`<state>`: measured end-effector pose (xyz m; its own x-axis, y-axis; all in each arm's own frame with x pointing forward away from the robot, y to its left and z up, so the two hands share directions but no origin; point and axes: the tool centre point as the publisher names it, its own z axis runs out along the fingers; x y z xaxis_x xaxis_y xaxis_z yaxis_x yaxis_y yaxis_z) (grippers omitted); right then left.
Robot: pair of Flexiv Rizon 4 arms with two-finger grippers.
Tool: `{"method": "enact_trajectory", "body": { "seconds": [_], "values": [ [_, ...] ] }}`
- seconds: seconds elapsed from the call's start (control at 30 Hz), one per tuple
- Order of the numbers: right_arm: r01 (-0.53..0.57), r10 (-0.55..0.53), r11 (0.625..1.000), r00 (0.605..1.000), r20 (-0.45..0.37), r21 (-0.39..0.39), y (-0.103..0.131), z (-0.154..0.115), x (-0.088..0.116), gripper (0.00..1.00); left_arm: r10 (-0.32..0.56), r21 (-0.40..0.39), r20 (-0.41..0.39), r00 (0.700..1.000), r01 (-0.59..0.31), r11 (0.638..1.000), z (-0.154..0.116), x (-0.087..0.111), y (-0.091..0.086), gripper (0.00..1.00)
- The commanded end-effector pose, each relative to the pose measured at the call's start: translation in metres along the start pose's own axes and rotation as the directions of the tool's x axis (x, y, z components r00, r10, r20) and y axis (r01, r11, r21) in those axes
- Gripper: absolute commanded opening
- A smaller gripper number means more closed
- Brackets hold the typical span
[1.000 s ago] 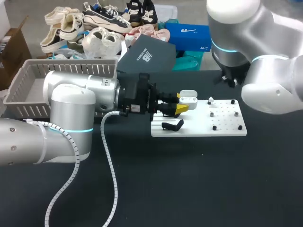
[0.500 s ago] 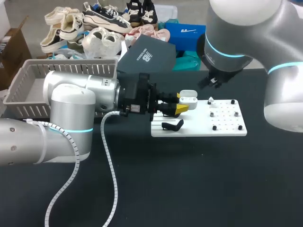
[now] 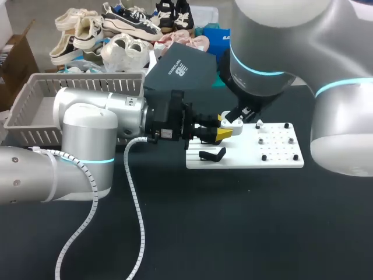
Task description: Pick up each earbud case from the left stands, insert the matching earbuds, close the lid, and place the case in the box.
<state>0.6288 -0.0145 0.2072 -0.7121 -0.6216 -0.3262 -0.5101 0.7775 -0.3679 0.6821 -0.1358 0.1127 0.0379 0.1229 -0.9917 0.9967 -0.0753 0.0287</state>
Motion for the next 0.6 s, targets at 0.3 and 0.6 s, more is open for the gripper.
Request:
{"method": "enact_trajectory", "body": {
  "seconds": [0.3,0.6],
  "values": [
    [-0.021,0.027,0.999,0.992,-0.121,0.047,0.0075,0.0125,-0.0059,0.0,0.001,0.003,0.002,1.0,-0.001,1.0,0.0004,0.0008,0.0017,0.0],
    [-0.021,0.027,0.999,0.992,-0.121,0.047,0.0075,0.0125,-0.0059,0.0,0.001,0.003,0.002,1.0,-0.001,1.0,0.0004,0.0008,0.0017,0.0]
  ]
}}
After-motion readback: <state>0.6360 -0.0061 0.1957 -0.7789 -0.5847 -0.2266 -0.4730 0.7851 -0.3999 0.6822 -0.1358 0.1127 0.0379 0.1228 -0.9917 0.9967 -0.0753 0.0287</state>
